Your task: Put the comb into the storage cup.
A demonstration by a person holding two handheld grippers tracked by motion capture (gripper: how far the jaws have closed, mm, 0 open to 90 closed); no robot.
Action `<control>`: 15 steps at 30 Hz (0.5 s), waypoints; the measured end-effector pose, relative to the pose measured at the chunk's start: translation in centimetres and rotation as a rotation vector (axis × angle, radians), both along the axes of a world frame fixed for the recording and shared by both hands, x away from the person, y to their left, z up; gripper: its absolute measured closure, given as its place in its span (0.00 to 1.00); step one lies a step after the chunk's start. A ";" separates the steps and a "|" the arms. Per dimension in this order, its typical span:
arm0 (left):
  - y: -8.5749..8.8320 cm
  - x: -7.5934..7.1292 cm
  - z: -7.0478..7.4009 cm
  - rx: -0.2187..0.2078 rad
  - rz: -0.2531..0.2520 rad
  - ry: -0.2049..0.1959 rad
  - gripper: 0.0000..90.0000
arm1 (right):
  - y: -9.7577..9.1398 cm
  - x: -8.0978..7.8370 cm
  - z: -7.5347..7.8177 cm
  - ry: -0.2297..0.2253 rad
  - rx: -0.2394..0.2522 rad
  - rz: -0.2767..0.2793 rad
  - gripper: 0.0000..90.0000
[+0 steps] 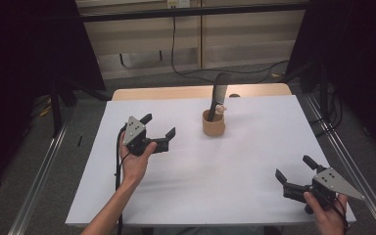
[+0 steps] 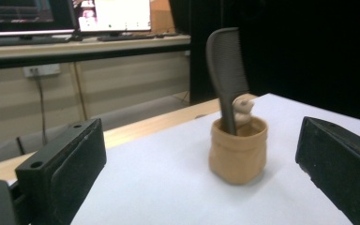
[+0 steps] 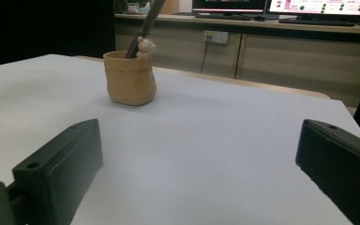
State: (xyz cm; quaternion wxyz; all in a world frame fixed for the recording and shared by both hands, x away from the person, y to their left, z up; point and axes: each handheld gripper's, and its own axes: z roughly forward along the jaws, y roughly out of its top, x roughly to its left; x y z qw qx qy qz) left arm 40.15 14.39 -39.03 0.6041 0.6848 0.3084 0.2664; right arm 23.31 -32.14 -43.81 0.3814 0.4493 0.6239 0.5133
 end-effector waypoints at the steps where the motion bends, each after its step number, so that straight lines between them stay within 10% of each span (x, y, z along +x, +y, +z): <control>1: 0.2 -0.1 0.0 -0.005 -0.002 0.003 0.02 | 0.0 0.0 0.0 0.001 0.004 -0.001 0.00; 5: 1.0 -0.8 0.0 0.022 0.069 -0.033 0.04 | 0.0 0.1 0.0 0.000 0.003 -0.003 0.00; 15: 2.6 -2.2 -1.3 0.032 0.042 0.007 0.04 | 0.1 0.1 -0.1 0.005 0.005 -0.004 0.00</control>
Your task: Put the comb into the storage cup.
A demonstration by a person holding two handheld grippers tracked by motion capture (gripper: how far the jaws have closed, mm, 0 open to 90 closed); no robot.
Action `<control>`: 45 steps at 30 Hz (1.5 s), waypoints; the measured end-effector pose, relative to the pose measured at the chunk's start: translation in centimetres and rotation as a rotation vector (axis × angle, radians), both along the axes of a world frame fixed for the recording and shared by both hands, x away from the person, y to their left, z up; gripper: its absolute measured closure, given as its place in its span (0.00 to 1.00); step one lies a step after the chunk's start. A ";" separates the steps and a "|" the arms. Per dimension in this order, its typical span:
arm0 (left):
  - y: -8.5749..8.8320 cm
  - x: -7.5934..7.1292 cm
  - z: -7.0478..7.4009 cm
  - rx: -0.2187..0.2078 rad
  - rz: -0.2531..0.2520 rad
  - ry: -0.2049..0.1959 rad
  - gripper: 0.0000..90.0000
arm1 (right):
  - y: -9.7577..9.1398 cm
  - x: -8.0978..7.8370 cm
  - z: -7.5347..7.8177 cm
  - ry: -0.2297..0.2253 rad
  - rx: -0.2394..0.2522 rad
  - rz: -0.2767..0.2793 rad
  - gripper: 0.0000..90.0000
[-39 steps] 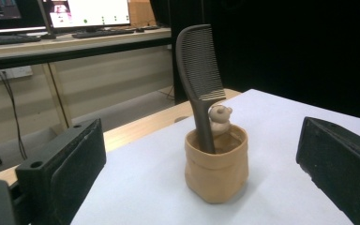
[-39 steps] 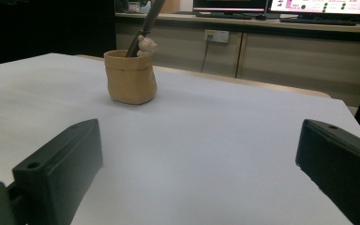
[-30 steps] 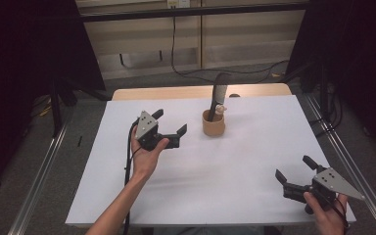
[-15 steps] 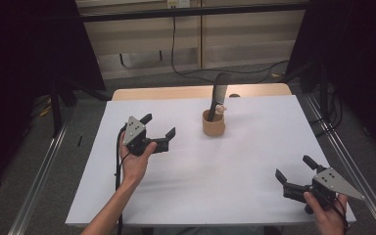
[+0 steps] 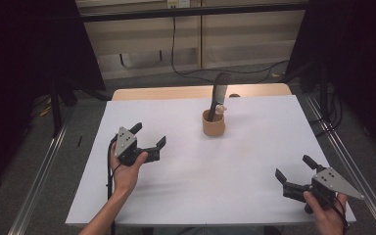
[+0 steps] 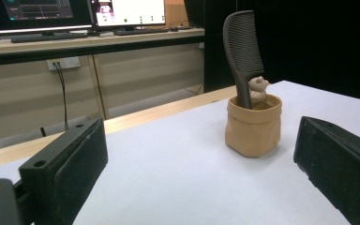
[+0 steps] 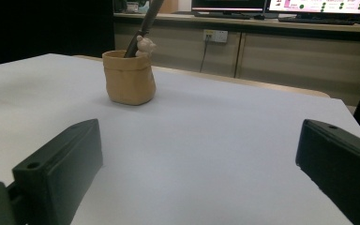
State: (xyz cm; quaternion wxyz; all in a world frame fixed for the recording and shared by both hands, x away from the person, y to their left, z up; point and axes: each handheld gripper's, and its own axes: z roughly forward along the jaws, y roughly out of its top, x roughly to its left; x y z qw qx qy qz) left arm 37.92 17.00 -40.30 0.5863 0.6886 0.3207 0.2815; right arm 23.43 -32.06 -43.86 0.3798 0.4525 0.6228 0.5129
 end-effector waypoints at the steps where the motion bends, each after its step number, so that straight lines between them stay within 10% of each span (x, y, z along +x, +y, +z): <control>1: 0.2 -0.1 -0.1 -0.007 0.007 0.000 0.04 | 0.0 0.0 0.0 0.000 0.000 0.001 0.00; 23: 3.5 -3.5 -0.8 -0.035 0.085 0.065 0.06 | 0.0 -0.1 0.1 -0.006 -0.002 0.000 0.01; 33: 5.0 -5.8 -1.3 0.028 0.088 -0.013 0.06 | 0.1 -0.1 0.1 -0.002 -0.002 0.001 0.00; 45: 6.7 -8.0 -2.2 -0.012 0.145 0.038 0.06 | 0.1 -0.1 0.1 -0.003 0.000 -0.002 0.00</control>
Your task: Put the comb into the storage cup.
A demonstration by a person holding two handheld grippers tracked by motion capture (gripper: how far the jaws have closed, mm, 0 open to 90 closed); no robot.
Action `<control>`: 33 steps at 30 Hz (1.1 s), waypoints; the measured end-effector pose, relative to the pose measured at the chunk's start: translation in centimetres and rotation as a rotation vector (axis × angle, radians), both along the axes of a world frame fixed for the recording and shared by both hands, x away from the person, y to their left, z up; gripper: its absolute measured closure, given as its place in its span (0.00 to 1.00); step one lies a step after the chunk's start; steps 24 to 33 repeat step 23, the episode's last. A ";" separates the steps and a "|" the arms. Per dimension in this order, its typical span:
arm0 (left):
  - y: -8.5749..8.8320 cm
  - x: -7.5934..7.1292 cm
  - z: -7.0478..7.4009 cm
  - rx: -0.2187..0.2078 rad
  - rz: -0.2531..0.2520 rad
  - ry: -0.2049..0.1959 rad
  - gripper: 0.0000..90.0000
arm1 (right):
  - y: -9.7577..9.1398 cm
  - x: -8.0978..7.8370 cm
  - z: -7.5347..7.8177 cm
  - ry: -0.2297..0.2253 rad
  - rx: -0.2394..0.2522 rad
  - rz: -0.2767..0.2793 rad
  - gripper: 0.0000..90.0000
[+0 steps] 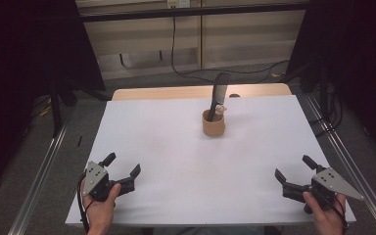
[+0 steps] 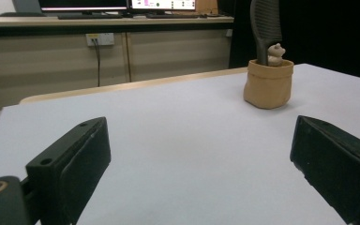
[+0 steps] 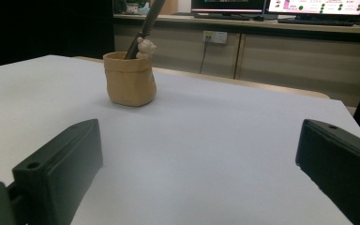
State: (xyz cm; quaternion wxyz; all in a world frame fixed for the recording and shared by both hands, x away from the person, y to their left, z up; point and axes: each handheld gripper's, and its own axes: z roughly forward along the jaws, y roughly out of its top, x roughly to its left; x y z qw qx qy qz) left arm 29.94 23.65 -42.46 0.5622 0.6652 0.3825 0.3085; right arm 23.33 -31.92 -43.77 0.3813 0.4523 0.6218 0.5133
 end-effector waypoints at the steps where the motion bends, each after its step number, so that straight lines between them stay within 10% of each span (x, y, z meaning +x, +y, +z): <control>1: 0.2 -0.1 0.0 0.000 0.005 0.002 0.06 | 0.0 0.0 0.0 0.000 -0.002 0.000 0.00; 33: 0.6 -1.1 -0.6 -0.025 0.049 0.006 0.04 | 0.0 0.2 -0.1 0.009 0.000 -0.002 0.00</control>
